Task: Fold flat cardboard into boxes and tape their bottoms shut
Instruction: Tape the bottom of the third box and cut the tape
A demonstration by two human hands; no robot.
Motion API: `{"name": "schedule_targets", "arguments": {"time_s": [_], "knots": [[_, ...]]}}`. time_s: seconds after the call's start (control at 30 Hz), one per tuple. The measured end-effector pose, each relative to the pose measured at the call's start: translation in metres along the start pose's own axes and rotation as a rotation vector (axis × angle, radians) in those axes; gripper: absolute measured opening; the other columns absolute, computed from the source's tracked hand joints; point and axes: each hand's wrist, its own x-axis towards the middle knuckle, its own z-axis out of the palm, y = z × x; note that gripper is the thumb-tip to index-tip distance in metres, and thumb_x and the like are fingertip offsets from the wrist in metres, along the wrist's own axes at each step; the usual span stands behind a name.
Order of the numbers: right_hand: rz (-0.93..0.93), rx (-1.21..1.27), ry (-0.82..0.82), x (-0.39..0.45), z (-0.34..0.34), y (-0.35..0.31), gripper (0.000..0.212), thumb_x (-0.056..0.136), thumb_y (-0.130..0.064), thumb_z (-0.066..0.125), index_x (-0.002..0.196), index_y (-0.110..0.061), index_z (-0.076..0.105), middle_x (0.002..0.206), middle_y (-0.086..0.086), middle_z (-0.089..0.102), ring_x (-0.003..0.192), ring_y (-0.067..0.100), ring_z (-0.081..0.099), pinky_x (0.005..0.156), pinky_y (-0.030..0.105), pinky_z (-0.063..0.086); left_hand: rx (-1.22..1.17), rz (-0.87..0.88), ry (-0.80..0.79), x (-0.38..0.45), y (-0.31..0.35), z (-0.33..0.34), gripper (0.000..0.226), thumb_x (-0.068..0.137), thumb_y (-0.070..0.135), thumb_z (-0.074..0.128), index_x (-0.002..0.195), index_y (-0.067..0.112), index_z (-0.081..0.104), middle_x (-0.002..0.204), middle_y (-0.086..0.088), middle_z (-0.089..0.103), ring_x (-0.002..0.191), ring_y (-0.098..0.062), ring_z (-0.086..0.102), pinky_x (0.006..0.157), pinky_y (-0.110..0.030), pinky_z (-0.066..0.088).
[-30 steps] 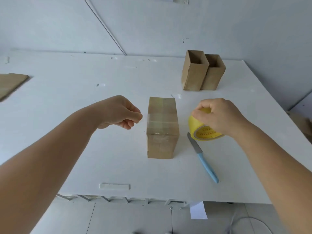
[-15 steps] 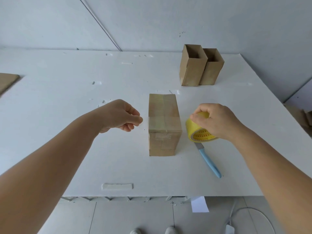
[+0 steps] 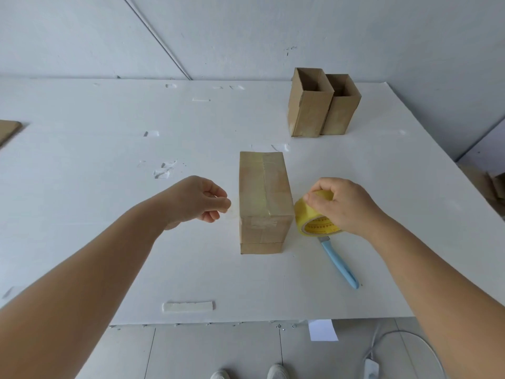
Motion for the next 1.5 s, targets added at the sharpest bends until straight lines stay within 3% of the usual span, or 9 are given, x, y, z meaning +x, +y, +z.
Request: {"name": "schedule_targets", "arguments": {"time_s": [0.33, 0.53, 0.67, 0.73, 0.87, 1.0, 1.13, 1.23, 1.5], "knots": [[0.034, 0.101, -0.002, 0.001, 0.021, -0.002, 0.019, 0.085, -0.042, 0.063, 0.089, -0.024, 0.066, 0.089, 0.001, 0.066, 0.084, 0.021, 0.059, 0.075, 0.035, 0.050, -0.194, -0.052, -0.112, 0.013, -0.012, 0.014, 0.017, 0.087, 0.017, 0.069, 0.097, 0.007, 0.059, 0.074, 0.000, 0.072, 0.069, -0.013, 0.067, 0.074, -0.028, 0.057], [0.061, 0.056, 0.017, 0.001, 0.023, -0.003, 0.025, 0.086, -0.045, 0.061, 0.094, -0.022, 0.066, 0.092, 0.001, 0.066, 0.088, 0.022, 0.058, 0.078, 0.036, 0.049, -0.065, -0.153, 0.044, 0.006, -0.016, 0.020, 0.044, 0.079, 0.040, 0.073, 0.106, 0.013, 0.051, 0.102, -0.006, 0.060, 0.082, -0.019, 0.066, 0.068, -0.030, 0.057], [0.069, 0.043, 0.021, 0.001, 0.024, -0.005, 0.026, 0.085, -0.047, 0.061, 0.093, -0.022, 0.066, 0.091, 0.002, 0.065, 0.088, 0.022, 0.058, 0.077, 0.035, 0.048, 0.084, 0.070, 0.343, -0.012, -0.006, 0.037, 0.005, 0.086, 0.018, 0.064, 0.090, 0.021, 0.065, 0.093, 0.002, 0.069, 0.076, -0.010, 0.062, 0.062, -0.020, 0.048], [0.069, 0.041, 0.029, 0.002, 0.026, -0.006, 0.026, 0.086, -0.047, 0.060, 0.093, -0.022, 0.065, 0.090, 0.001, 0.065, 0.087, 0.022, 0.058, 0.075, 0.034, 0.047, 0.036, 0.175, 0.319, -0.028, 0.000, 0.050, 0.028, 0.090, 0.007, 0.048, 0.101, 0.024, 0.069, 0.095, 0.009, 0.071, 0.079, -0.001, 0.062, 0.066, -0.011, 0.047], [0.073, 0.027, 0.042, 0.001, 0.029, -0.007, 0.027, 0.087, -0.048, 0.059, 0.093, -0.022, 0.064, 0.090, 0.001, 0.063, 0.087, 0.023, 0.057, 0.076, 0.034, 0.045, 0.031, 0.245, 0.079, -0.053, -0.004, 0.077, 0.054, 0.095, 0.005, 0.037, 0.145, 0.026, 0.031, 0.132, 0.009, 0.056, 0.117, -0.010, 0.052, 0.100, -0.027, 0.043], [0.073, 0.021, 0.027, 0.002, 0.028, -0.006, 0.028, 0.087, -0.048, 0.058, 0.095, -0.022, 0.063, 0.093, 0.001, 0.063, 0.089, 0.023, 0.057, 0.078, 0.034, 0.045, 0.249, 0.161, -0.047, -0.040, -0.013, 0.066, 0.047, 0.100, 0.022, 0.039, 0.146, 0.018, 0.028, 0.140, -0.002, 0.051, 0.126, -0.019, 0.047, 0.108, -0.039, 0.036], [0.065, 0.024, 0.016, 0.001, 0.026, -0.006, 0.025, 0.086, -0.049, 0.058, 0.092, -0.025, 0.062, 0.094, 0.000, 0.064, 0.090, 0.022, 0.057, 0.078, 0.033, 0.045, 0.487, 0.289, 0.034, -0.032, -0.019, 0.039, 0.071, 0.098, 0.037, 0.045, 0.153, 0.028, 0.001, 0.160, 0.007, 0.009, 0.146, -0.009, 0.013, 0.116, -0.030, 0.020], [0.054, 0.022, 0.011, 0.002, 0.027, -0.005, 0.023, 0.086, -0.048, 0.058, 0.090, -0.026, 0.061, 0.091, -0.003, 0.063, 0.088, 0.021, 0.056, 0.076, 0.031, 0.042, 0.598, 0.552, 0.063, -0.022, -0.004, 0.020, 0.062, 0.095, 0.036, 0.052, 0.148, 0.043, 0.020, 0.159, 0.016, 0.006, 0.145, -0.008, 0.014, 0.114, -0.033, 0.025], [0.025, 0.019, -0.019, 0.005, 0.022, -0.007, 0.025, 0.085, -0.048, 0.060, 0.093, -0.025, 0.064, 0.090, -0.005, 0.059, 0.089, 0.020, 0.056, 0.076, 0.032, 0.044, 1.058, 0.664, 0.085, -0.012, 0.022, 0.019, 0.070, 0.073, 0.056, 0.071, 0.133, 0.033, 0.044, 0.137, 0.008, 0.037, 0.129, -0.015, 0.029, 0.105, -0.023, 0.016]]}}
